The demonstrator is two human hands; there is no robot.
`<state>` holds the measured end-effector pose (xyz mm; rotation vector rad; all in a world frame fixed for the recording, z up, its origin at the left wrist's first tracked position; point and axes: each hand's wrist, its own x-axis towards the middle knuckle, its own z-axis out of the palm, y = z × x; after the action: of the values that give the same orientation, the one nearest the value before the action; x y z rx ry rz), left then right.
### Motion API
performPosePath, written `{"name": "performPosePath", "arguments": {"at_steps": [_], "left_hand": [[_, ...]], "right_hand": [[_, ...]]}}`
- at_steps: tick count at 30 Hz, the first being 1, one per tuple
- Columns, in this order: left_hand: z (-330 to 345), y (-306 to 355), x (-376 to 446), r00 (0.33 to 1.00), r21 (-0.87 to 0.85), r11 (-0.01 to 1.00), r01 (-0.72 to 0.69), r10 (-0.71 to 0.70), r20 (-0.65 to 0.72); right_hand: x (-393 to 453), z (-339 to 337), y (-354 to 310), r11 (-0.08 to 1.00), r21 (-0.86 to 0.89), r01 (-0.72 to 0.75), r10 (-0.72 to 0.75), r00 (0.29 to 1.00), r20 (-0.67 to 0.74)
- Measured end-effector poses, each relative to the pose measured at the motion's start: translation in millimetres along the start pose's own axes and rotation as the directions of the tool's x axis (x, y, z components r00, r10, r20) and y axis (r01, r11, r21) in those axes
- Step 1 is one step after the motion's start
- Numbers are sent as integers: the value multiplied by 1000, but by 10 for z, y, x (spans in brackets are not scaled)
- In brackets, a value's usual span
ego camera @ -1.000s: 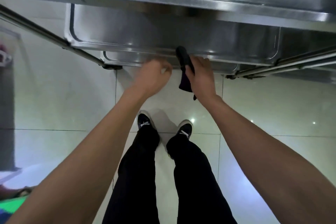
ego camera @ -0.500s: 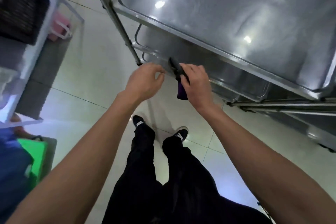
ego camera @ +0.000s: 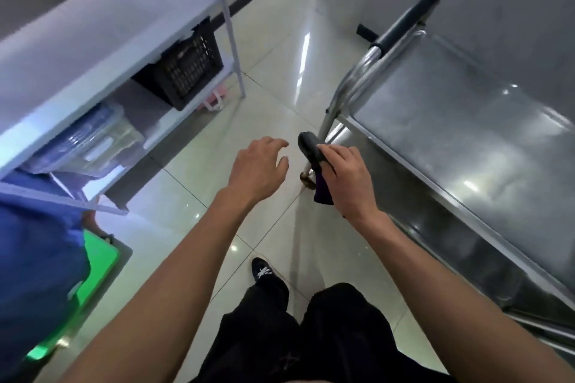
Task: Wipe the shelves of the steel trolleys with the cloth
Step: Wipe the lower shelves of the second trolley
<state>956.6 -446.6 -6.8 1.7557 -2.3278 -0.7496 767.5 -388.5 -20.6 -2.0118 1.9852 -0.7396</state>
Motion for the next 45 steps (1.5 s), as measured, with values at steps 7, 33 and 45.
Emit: {"name": "performPosePath", "arguments": {"at_steps": [7,33,45], "left_hand": [[-386,-585,311,997,-37,997,75,-76,-34],[-1397,-933,3535,998,96,993,62,-62,3],[-1710,-767,5849,970,72,976,-205,193,150]], "right_hand": [[580,356,-487,990,140,-11,8,1000,22],[4188,879,74,992,109,63,-52,994,-100],[5609,871,806,976,57,-212,220,950,-222]]}}
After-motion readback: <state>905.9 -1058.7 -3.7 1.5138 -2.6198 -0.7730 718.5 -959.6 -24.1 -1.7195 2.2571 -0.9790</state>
